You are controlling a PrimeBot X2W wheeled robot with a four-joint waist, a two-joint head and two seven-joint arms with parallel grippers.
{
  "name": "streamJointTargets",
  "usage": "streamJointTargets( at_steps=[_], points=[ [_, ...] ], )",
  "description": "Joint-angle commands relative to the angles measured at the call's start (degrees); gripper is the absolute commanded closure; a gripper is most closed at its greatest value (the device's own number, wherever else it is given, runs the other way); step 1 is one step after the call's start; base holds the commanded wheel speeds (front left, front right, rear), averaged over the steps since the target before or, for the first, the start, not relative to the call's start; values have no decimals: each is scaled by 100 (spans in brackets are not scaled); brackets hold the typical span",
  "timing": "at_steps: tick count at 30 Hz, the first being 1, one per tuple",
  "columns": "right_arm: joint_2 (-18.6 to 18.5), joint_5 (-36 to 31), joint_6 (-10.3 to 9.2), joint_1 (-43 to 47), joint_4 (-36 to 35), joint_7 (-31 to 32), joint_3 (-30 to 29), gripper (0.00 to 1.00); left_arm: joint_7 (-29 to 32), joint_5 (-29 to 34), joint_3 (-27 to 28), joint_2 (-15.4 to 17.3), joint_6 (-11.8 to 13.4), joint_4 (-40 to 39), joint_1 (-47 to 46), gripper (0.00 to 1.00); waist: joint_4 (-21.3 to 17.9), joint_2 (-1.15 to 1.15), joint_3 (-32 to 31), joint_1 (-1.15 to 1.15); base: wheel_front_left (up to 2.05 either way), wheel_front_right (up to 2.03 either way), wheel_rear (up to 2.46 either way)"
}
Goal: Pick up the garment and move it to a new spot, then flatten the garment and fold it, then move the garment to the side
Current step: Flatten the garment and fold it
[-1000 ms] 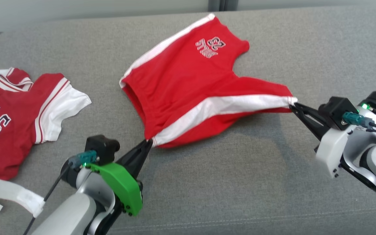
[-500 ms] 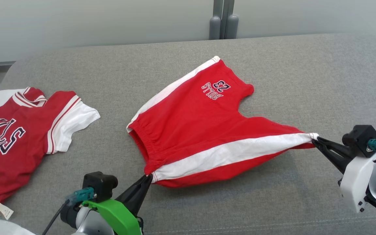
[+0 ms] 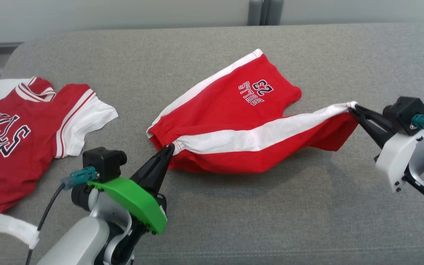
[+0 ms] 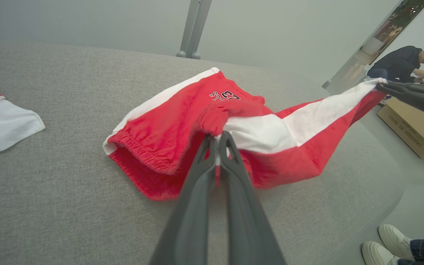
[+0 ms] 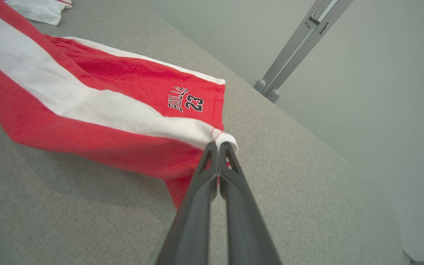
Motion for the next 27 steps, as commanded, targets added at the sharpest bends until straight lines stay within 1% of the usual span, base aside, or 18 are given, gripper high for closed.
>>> streamJointTargets(
  at_steps=[1,4,8,11,18,27],
  points=[
    [-13,-28,-10,-130,67,-29,34,100,11,26,14,-35,-37,62,-143,100,220,0,257,1,0,0,0],
    [-47,-78,-10,-754,442,-110,309,100,-81,-6,44,-300,-112,390,-490,100,388,0,481,1,0,0,0],
    [-21,-20,-9,-1576,992,-224,709,100,-194,48,71,-528,-247,821,-927,100,557,0,782,1,0,0,0],
    [-10,5,-10,-2166,1417,-309,1007,100,-278,73,127,-665,-299,1159,-1251,100,685,0,982,1,0,0,0],
    [120,55,-10,-3246,2276,-591,1624,100,-381,136,167,-932,-413,1835,-1872,100,864,0,1313,1,0,0,0],
    [492,-66,-10,-4486,3369,-944,2297,100,-485,172,141,-1171,-494,2302,-2274,100,883,0,1611,1,0,0,0]
  ],
)
